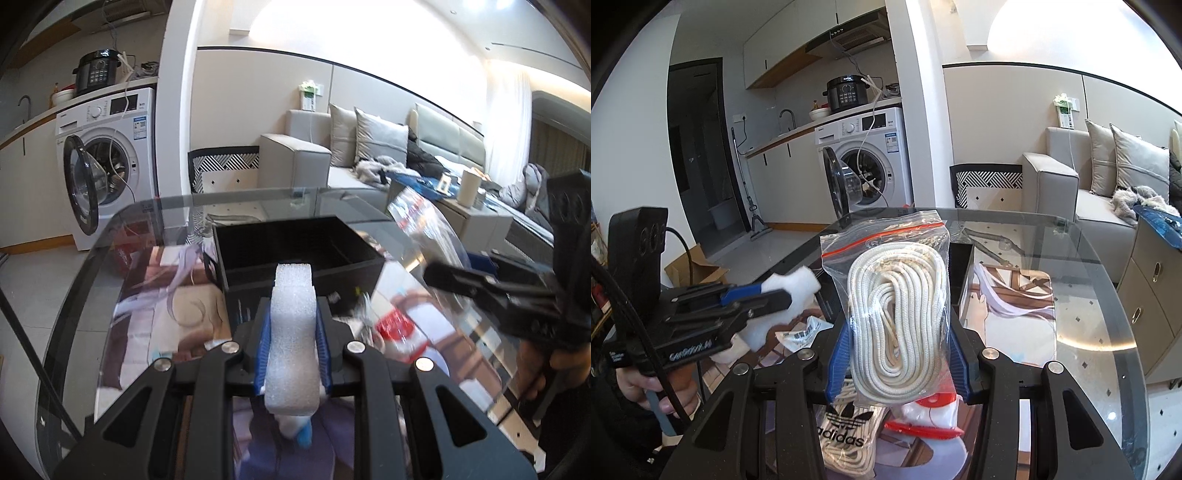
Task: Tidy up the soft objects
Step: 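Lower the foam strip into the box with left tool while right drops rope bag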
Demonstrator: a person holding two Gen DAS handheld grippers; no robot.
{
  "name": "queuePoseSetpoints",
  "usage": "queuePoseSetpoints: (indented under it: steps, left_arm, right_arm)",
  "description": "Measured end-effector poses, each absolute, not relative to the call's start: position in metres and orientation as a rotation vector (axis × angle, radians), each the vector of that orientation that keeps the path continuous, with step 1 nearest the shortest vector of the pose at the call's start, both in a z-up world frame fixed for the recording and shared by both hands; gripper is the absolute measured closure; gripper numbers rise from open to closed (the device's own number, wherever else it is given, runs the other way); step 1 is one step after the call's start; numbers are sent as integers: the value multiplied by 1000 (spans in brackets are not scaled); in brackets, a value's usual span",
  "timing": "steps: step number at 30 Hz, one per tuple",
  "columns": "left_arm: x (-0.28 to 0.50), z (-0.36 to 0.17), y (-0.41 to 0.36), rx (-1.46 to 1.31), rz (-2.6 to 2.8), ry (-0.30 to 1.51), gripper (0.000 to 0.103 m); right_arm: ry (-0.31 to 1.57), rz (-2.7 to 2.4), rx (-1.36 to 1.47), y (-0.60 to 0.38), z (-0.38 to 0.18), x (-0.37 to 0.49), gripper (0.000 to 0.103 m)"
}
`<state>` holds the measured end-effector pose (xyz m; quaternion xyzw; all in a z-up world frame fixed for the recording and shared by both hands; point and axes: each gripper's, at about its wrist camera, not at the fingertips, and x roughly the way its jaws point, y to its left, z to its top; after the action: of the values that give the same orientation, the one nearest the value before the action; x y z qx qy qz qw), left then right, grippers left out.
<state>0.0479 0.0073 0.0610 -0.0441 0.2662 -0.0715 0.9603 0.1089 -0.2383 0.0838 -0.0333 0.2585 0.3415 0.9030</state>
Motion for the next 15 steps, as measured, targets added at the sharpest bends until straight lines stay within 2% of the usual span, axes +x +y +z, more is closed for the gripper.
queuePoseSetpoints:
  steps: [15]
  left_arm:
    - [98, 71, 22, -145, -92, 497, 83]
  right_arm:
    - [549, 711, -59, -222, 91, 142, 56]
